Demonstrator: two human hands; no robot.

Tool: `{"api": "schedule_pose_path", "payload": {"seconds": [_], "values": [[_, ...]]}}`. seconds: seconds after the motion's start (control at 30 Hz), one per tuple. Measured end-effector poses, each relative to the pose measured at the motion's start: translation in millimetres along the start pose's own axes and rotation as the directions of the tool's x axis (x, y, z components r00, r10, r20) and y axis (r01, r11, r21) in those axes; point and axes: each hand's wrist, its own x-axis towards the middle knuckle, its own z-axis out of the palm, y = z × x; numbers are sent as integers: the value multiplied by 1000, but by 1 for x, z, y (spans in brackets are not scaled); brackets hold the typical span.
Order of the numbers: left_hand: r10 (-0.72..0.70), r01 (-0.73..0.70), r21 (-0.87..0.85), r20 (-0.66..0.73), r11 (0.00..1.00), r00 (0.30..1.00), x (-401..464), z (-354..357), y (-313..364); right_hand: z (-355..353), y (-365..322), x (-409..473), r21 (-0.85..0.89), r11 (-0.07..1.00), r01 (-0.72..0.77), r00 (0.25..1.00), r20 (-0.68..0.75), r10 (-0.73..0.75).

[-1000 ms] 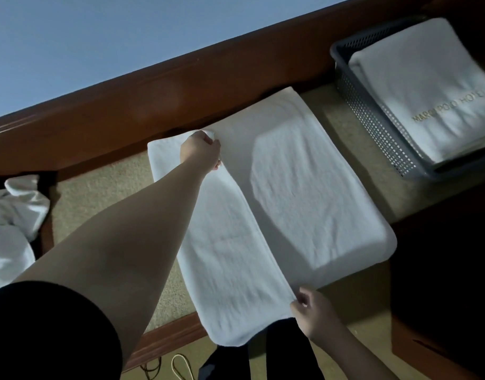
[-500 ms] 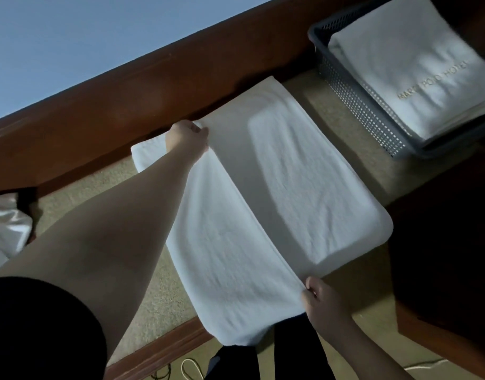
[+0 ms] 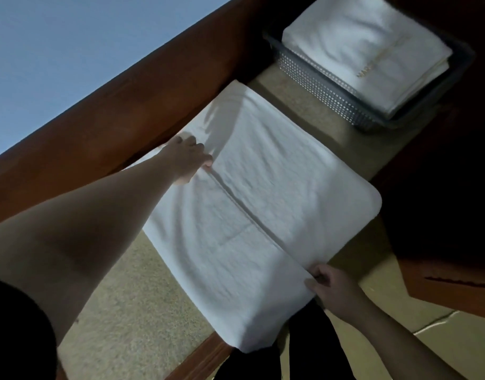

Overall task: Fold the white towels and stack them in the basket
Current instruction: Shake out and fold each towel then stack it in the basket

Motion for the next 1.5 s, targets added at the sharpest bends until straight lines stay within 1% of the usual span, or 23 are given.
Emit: {"api": "schedule_pose_path", "payload": {"seconds": [0.13, 0.27, 0.37, 0.47, 0.53, 0.67, 0.73, 0.8, 0.87, 0.93, 1.0, 1.07, 1.17, 1.27, 1.33, 1.43, 1.5], "values": [[3, 1, 123, -30, 992, 1000, 9, -5, 4, 0, -2, -5, -9, 1000, 28, 998, -49, -28], [49, -44, 124, -38, 991, 998, 14, 3, -4, -5, -3, -5, 10, 999, 51, 997, -59, -51], [59, -60, 129, 7, 990, 998, 15, 5, -11, -6, -3, -6, 9, 998, 54, 997, -50, -54], [42, -47, 207, 28, 977, 999, 16, 3, -19, -5, -3, -5, 23, 997, 70, 996, -56, -69], [41, -43, 177, 15, 983, 999, 18, 1, -27, -7, -3, -5, 44, 996, 82, 994, -69, -79], [-24, 25, 25, -42, 999, 999, 21, -6, -47, -12, -3, -4, 140, 983, 116, 987, -131, -97], [-55, 56, 22, -37, 998, 998, 24, -9, -52, -16, -4, -2, 183, 977, 112, 987, -132, -89], [-77, 77, 26, -1, 997, 997, 27, -9, -54, -19, -1, 1, 147, 986, 84, 995, -64, -75], [-79, 75, 61, 66, 995, 995, 28, -9, -52, -22, 3, 3, 80, 996, 32, 999, -4, -32], [-75, 60, 118, 121, 991, 990, 28, -11, -49, -26, 9, 4, 5, 1000, -12, 1000, 5, 12], [-86, 64, 170, 129, 983, 988, 27, -13, -48, -30, 14, 3, -14, 1000, -15, 1000, 6, 15], [-111, 89, 198, 100, 976, 989, 25, -15, -48, -32, 19, 3, -35, 999, -3, 1000, -3, 3], [-172, 156, 242, 46, 958, 984, 24, -17, -50, -32, 28, 4, -137, 990, 34, 999, -27, -38], [-274, 266, 234, 5, 935, 962, 23, -19, -48, -31, 38, 5, -301, 952, 61, 995, -58, -82], [-357, 352, 221, -20, 910, 934, 22, -21, -45, -31, 42, 4, -358, 933, 42, 992, -93, -80], [-490, 485, 190, -21, 854, 872, 23, -25, -37, -33, 40, 3, -291, 957, 13, 990, -129, -53], [-519, 519, 142, -41, 843, 854, 29, -34, -26, -37, 30, 3, -202, 979, 24, 983, -175, -60]]}}
